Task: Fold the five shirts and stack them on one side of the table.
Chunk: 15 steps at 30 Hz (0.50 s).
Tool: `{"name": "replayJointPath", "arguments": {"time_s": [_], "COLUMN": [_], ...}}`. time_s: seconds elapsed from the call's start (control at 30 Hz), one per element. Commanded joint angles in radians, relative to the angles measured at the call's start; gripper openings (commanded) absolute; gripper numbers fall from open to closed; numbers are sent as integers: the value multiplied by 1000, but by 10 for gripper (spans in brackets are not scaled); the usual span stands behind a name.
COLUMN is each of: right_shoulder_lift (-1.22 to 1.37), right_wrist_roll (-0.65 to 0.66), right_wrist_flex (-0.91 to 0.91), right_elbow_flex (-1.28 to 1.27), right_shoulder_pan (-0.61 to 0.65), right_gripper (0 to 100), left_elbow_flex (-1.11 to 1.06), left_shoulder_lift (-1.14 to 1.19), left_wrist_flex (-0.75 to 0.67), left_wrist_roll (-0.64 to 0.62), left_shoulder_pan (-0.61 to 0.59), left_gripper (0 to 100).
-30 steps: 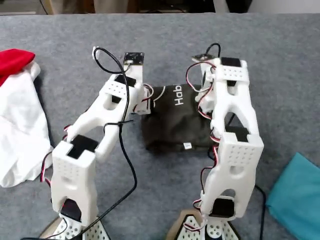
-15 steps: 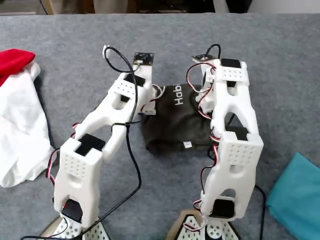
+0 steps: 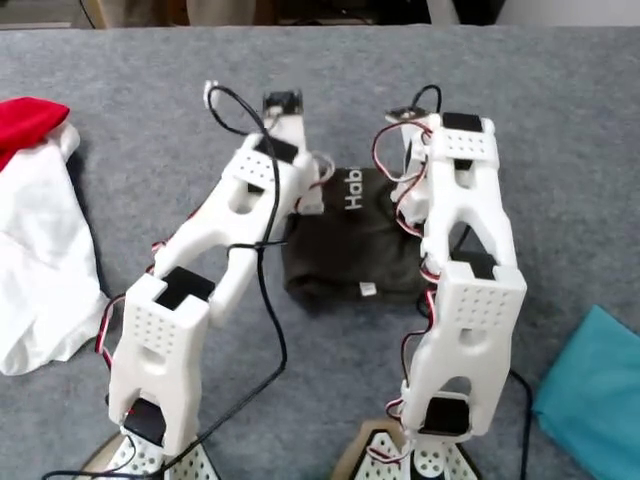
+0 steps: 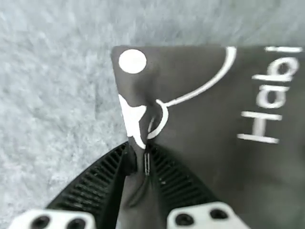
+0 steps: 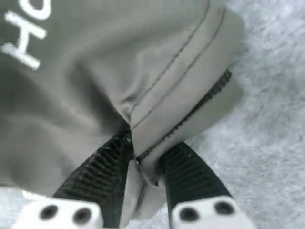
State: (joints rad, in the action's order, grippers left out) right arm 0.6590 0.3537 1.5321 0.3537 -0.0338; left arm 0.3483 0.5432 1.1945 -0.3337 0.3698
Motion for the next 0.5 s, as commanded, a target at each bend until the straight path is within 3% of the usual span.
{"name": "replayJointPath", "arguments": {"time_s": [0.0, 0.2, 0.47], "right_shoulder_lift": [-116, -214, -248], "right_wrist_roll": [-3, -9, -11], "right_wrist_flex": [37, 64, 63], "right_elbow_flex": [71, 107, 110], "right_shoulder_pan": [7, 4, -30], "right_gripper": [4, 4, 4], "left_elbow_flex": [239, 522, 568], "left_shoulder_lift": [-16, -10, -10], "left_wrist_flex": [109, 269, 307], "left_wrist_roll": [-17, -40, -38], "left_shoulder_pan": [-6, -5, 5], "left_gripper": [19, 19, 19]}}
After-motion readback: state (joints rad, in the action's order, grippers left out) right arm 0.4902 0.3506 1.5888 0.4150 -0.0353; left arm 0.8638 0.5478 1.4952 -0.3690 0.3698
